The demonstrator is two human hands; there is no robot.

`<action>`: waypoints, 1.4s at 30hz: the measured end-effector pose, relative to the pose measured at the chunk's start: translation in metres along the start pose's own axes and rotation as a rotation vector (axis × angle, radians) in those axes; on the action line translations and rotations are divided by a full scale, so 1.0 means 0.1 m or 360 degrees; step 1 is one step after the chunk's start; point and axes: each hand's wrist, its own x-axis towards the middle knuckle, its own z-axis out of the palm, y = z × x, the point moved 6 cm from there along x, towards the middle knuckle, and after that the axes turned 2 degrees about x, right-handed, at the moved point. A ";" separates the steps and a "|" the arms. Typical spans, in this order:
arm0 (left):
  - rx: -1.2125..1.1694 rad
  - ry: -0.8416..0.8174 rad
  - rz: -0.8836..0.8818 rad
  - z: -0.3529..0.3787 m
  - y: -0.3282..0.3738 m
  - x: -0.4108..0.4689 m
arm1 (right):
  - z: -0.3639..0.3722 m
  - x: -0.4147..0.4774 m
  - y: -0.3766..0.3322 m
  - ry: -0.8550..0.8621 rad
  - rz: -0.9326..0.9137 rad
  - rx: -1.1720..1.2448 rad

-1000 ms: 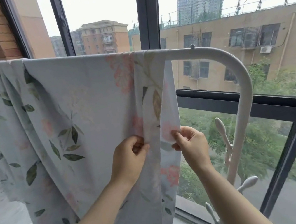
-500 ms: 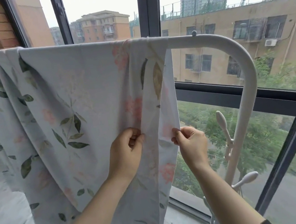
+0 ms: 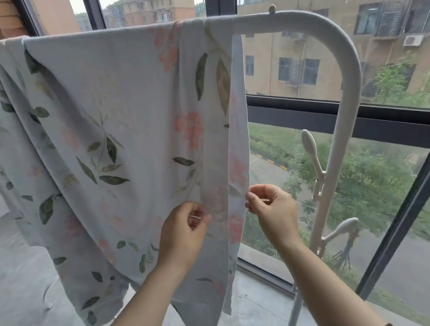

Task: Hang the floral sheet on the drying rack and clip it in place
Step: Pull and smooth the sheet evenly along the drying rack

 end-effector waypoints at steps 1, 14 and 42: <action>-0.0001 -0.0006 0.0002 0.00 -0.02 -0.05 | 0.00 -0.06 0.01 -0.0020 0.0005 -0.0014; -0.0263 -0.0254 -0.0052 0.32 -0.19 -0.85 | -0.33 -1.15 0.34 -0.0040 0.0265 -0.0157; -0.0080 0.0241 -0.0815 1.65 0.34 -1.99 | -1.88 -0.54 1.46 -0.0805 0.0451 -0.0221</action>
